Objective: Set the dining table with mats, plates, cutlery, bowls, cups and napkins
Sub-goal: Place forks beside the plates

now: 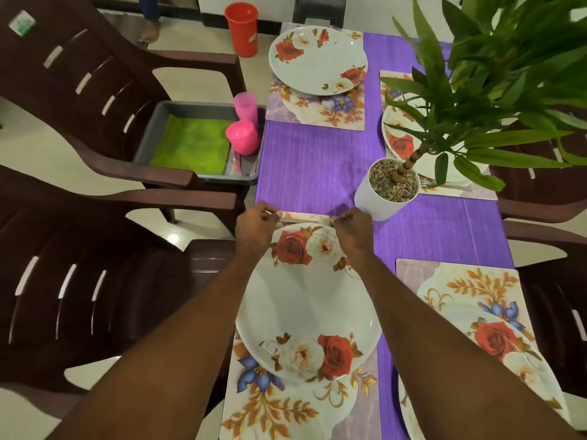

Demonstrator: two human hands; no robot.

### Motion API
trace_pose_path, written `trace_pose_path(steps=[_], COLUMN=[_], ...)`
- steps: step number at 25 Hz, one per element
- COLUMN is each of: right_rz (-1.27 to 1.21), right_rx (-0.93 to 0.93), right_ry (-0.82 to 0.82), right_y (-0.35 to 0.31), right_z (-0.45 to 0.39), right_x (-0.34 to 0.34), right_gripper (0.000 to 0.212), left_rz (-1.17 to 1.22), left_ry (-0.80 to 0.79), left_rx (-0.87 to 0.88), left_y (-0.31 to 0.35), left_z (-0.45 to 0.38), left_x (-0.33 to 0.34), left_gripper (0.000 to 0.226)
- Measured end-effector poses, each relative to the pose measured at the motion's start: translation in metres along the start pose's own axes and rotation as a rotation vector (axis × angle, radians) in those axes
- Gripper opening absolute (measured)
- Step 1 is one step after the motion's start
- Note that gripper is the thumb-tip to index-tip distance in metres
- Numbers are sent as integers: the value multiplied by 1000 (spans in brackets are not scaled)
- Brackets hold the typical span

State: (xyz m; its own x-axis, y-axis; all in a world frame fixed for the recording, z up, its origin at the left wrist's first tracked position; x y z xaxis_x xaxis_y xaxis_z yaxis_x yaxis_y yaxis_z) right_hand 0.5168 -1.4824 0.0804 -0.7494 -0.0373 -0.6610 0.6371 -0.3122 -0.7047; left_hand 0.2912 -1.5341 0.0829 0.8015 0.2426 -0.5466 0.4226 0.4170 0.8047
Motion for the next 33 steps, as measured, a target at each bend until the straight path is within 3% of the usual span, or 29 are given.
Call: trace_pose_path(steps=[5, 14, 20, 33], right_rz=[-6, 19, 233, 245], right_rx=[-49, -57, -229, -210], right_ry=[-47, -18, -73, -116], right_y=[18, 32, 62, 40], right_z=[20, 23, 10, 39], right_x=[-9, -14, 8, -16], right_gripper=[10, 10, 43, 43], left_rz=[-77, -135, -146, -179], left_ry=[-241, -212, -197, -194], left_rx=[107, 110, 150, 238], left_y=[-12, -3, -5, 4], left_z=[11, 12, 24, 53], left_x=[-9, 2, 1, -1], left_gripper=[25, 26, 28, 41])
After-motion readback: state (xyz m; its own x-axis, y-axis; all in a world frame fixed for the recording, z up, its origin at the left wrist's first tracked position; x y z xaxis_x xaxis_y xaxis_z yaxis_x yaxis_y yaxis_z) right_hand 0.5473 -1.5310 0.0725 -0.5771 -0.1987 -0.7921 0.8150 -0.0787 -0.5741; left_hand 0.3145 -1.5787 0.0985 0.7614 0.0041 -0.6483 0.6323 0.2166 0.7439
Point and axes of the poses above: each hand's wrist, its own z-axis away from the middle knuckle, its own x-axis out of the palm, y = z × x, the point moved 3 cm from there along -z, towards the middle knuckle, and after that the axes turned 1 degree about z, right-handed, at the moved point
